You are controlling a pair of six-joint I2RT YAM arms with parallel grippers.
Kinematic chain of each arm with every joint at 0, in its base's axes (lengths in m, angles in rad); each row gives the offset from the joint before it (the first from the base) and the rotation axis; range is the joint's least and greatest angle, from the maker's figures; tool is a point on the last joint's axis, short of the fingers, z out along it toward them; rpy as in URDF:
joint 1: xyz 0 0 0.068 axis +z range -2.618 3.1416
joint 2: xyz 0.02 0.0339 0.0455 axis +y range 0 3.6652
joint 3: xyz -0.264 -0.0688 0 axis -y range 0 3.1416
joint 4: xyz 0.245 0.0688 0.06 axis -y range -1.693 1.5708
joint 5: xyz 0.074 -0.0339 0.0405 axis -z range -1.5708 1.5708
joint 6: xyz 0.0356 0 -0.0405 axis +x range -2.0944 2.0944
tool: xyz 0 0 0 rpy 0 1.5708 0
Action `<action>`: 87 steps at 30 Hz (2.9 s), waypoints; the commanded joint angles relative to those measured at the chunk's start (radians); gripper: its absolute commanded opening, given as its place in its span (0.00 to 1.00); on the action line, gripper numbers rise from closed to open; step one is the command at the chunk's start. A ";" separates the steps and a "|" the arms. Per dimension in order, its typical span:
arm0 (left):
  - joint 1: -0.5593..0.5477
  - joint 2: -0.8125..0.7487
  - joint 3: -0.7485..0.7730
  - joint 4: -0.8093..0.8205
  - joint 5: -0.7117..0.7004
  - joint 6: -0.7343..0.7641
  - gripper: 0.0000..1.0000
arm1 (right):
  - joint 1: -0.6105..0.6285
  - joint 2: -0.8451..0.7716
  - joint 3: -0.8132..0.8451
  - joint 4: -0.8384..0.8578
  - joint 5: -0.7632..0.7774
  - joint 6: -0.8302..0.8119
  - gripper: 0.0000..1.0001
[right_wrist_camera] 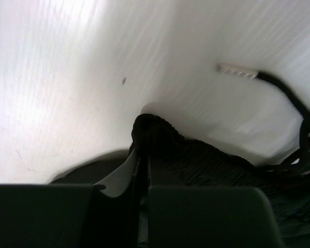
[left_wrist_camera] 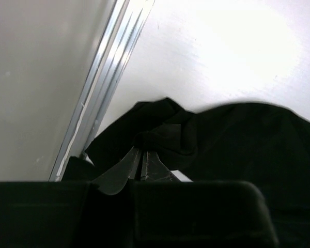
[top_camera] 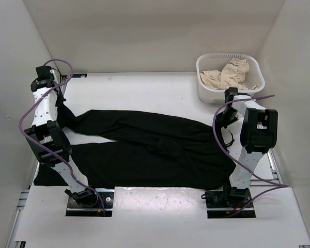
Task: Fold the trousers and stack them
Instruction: Fold the trousers
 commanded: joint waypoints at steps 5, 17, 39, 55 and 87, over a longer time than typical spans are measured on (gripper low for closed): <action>-0.002 0.139 0.249 0.005 0.026 -0.001 0.14 | -0.179 -0.039 0.100 0.038 0.143 -0.014 0.00; -0.069 0.328 0.574 0.033 -0.005 -0.001 0.14 | -0.269 -0.111 0.296 -0.020 0.132 -0.134 0.00; 0.340 -0.679 -0.832 0.174 -0.137 -0.001 0.14 | -0.361 -0.644 -0.347 -0.050 -0.121 -0.396 0.00; 0.532 -0.598 -0.585 0.217 -0.066 -0.001 0.14 | -0.403 -0.668 -0.235 -0.152 -0.077 -0.450 0.00; 0.810 -0.578 -0.803 0.217 -0.034 -0.001 0.14 | -0.495 -0.750 -0.449 -0.143 0.056 -0.459 0.00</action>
